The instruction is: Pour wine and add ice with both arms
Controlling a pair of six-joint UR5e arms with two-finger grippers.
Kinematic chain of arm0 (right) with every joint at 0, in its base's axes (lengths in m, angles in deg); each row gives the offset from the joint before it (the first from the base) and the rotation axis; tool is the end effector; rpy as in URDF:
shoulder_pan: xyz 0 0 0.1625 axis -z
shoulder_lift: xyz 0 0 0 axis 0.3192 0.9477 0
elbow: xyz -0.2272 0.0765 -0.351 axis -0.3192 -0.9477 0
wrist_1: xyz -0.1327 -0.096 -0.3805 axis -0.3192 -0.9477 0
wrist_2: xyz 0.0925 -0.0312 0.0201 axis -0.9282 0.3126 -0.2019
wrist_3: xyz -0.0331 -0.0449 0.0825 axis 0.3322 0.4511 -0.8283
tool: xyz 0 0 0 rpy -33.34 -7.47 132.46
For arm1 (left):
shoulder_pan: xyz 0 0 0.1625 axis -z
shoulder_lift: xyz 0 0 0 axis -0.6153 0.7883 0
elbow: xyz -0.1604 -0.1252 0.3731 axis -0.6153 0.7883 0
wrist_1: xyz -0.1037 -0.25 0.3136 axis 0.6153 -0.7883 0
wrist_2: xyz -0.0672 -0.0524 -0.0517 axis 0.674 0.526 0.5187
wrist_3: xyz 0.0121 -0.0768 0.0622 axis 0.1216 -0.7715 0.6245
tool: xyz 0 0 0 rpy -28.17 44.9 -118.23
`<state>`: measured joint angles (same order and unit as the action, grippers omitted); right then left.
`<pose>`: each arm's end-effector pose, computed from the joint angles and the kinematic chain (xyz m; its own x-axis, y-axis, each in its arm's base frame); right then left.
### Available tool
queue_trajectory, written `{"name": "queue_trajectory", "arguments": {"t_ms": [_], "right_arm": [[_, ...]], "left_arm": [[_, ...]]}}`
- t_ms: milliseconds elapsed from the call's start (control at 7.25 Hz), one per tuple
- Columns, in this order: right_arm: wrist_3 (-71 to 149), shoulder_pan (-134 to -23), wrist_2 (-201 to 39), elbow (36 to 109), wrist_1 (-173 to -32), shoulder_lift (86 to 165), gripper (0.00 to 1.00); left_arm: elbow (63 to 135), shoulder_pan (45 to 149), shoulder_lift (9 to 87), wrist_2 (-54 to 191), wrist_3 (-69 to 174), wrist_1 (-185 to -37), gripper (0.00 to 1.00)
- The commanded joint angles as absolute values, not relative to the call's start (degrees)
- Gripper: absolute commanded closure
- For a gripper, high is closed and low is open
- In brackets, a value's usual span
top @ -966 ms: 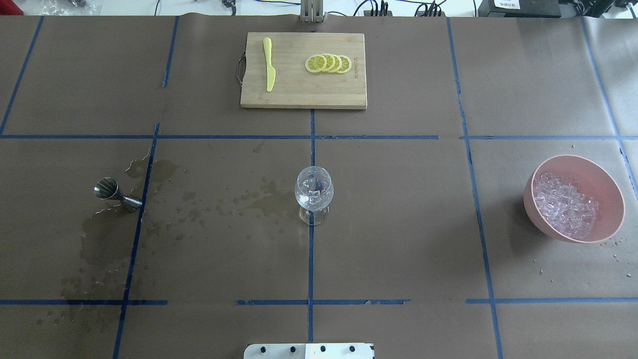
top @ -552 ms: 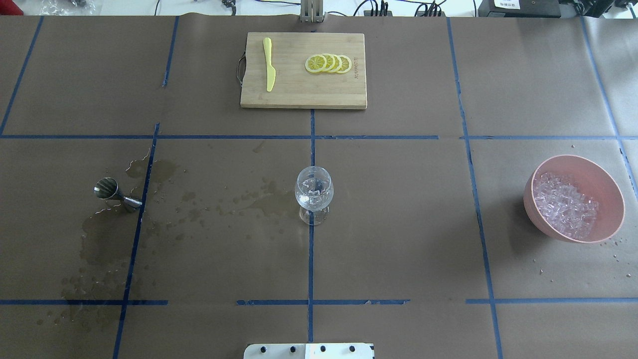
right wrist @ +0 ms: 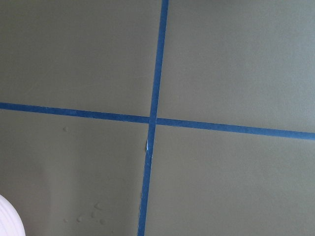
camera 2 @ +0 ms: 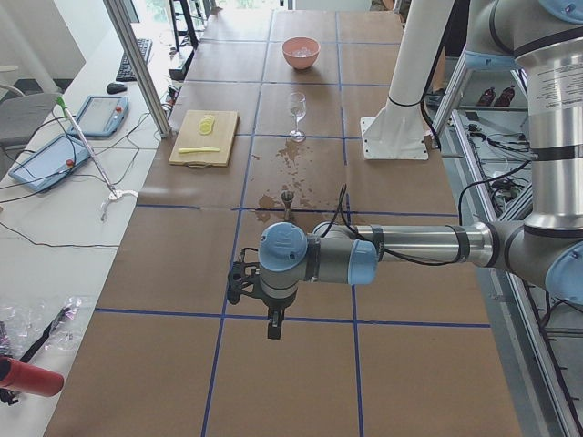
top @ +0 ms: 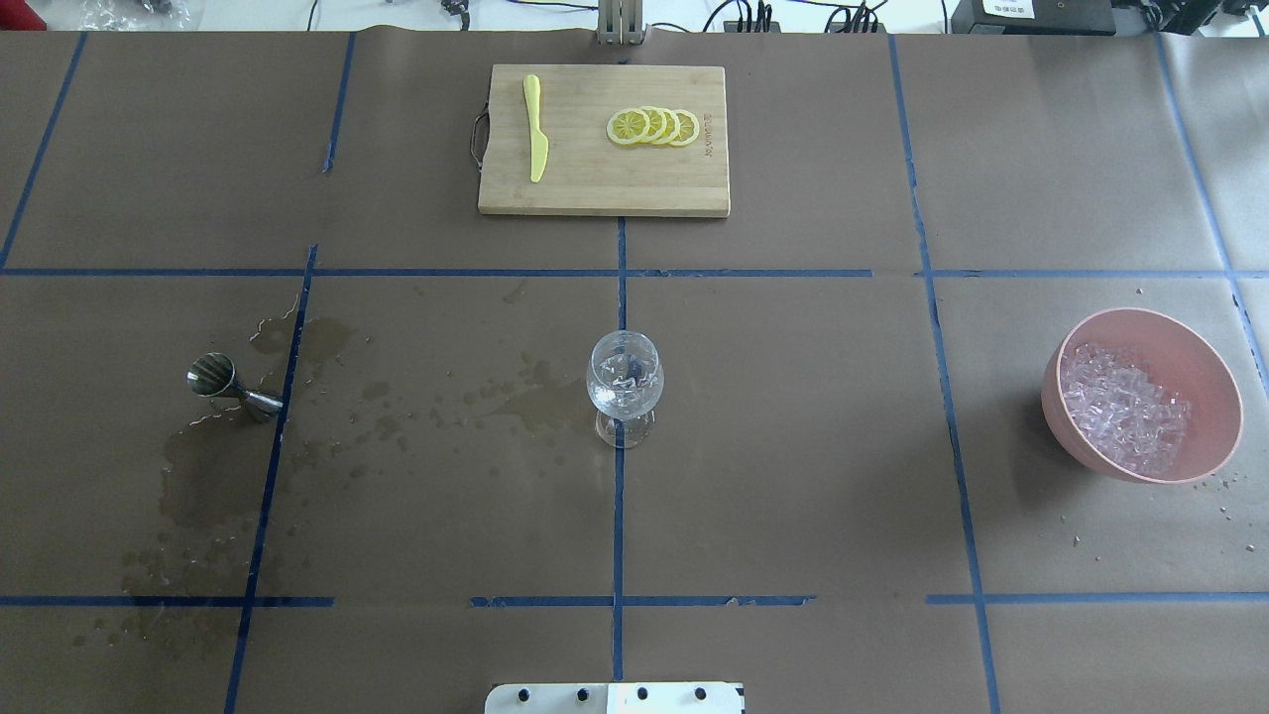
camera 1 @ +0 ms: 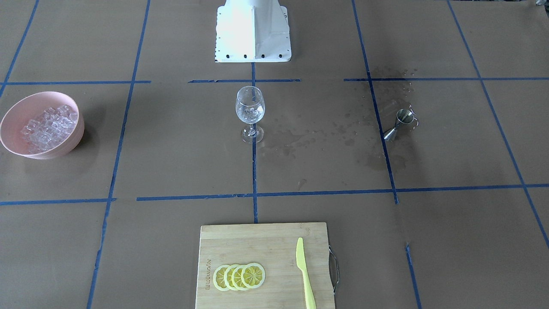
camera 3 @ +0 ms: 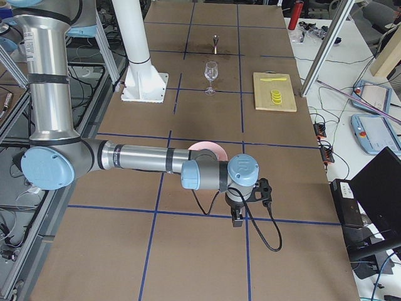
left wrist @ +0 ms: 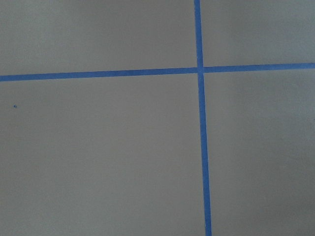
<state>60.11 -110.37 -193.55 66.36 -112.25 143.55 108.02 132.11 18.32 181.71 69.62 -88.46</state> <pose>0.0776 -0.5079 0.6612 0.6979 -0.0873 0.7109 0.0262 0.9950 0.0965 -0.0932 -0.4145 0.6489 0.7135 0.0386 -0.6995 0.0388 0.9948 0.0945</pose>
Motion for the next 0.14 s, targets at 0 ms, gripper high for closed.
{"name": "queue_trajectory", "arguments": {"t_ms": [0], "right_arm": [[60.11, -110.37, -193.54, 66.36, -112.08, 143.56, 0.00]], "left_arm": [[107.64, 132.10, 18.32, 181.75, 69.60, -88.63, 0.00]]}}
